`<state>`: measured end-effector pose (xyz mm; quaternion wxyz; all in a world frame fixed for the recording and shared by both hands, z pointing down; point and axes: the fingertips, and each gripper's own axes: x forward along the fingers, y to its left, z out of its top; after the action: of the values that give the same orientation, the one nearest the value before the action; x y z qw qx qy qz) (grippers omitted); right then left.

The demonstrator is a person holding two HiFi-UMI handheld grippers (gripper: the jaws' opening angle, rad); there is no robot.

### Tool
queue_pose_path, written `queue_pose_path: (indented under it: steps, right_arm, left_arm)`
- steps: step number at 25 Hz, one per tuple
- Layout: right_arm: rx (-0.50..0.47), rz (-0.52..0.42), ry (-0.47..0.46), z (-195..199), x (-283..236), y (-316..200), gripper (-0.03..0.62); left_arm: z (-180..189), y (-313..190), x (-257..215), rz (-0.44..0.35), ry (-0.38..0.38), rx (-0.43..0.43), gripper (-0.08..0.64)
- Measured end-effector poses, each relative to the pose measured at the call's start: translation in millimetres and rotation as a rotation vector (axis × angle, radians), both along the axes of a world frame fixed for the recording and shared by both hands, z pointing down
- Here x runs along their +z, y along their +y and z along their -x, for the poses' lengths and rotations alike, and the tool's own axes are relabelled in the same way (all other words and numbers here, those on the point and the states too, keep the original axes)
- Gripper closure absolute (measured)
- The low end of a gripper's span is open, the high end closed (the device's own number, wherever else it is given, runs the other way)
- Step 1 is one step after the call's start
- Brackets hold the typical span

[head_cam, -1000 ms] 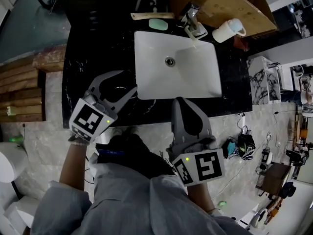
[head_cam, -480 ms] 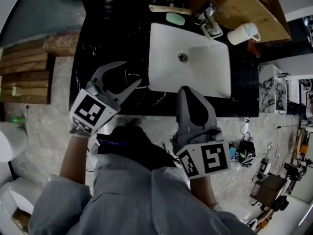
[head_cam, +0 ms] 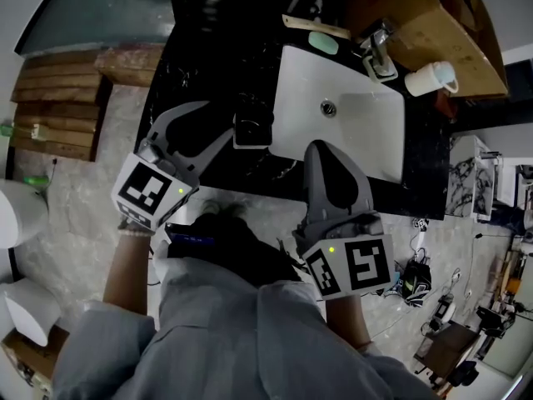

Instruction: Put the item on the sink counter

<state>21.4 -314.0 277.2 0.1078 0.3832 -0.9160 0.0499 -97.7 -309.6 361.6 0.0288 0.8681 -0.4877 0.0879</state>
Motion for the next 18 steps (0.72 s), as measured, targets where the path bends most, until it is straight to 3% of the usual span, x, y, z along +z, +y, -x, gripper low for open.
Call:
queue_pose_path:
  steps: [5, 9, 12, 18]
  right_arm:
    - [-0.029, -0.015, -0.013, 5.0, -4.8, 0.6, 0.595]
    - [-0.051, -0.026, -0.027, 9.1, -10.0, 3.6, 0.595]
    - [-0.068, -0.038, -0.04, 12.5, -15.3, 5.7, 0.595]
    - [-0.1, -0.056, -0.07, 20.7, -26.3, 8.7, 0.595]
  left_arm:
    - [12.9, 4.8, -24.7, -0.015, 0.047, -0.096, 0.414]
    - [17.6, 8.1, -44.5, -0.075, 0.018, -0.116, 0.454]
    - [15.3, 12.9, -60.3, -0.07, 0.051, -0.145, 0.48]
    - [14.8, 21.3, -78.4, -0.091, 0.023, -0.173, 0.523]
